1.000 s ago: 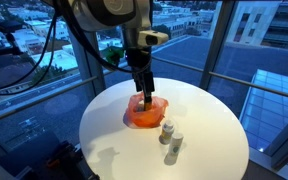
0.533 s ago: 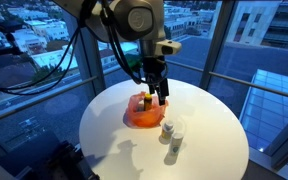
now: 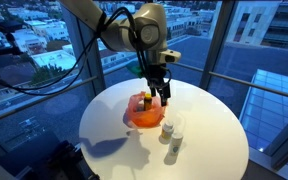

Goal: Remove the blue container from the plastic bag and put it on the table

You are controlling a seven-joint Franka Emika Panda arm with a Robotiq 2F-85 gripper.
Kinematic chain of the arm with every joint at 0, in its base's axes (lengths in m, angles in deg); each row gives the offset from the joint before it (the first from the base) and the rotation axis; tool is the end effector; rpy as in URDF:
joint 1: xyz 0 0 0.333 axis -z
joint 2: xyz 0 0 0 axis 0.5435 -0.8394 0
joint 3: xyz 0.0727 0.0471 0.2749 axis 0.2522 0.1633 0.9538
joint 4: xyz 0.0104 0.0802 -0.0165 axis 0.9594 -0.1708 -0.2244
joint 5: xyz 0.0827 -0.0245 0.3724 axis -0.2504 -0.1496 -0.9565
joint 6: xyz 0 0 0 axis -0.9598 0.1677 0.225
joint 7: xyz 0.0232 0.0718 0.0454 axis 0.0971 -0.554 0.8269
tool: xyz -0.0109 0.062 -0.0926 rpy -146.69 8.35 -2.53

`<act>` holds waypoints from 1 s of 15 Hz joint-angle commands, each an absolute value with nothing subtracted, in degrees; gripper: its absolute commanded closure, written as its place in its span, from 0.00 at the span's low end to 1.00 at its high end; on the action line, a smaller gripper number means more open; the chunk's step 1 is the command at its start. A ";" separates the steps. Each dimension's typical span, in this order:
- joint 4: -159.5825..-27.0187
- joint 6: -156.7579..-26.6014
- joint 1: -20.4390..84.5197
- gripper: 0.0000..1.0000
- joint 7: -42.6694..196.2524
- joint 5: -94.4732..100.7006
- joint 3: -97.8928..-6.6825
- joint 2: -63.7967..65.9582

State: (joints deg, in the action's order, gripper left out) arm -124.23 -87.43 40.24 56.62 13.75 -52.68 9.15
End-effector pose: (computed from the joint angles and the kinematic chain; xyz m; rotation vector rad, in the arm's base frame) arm 0.5301 -0.1161 0.3060 2.8663 -0.7002 -0.0045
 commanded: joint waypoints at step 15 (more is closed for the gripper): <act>-118.34 -87.37 33.15 0.00 58.24 13.33 -53.50 1.01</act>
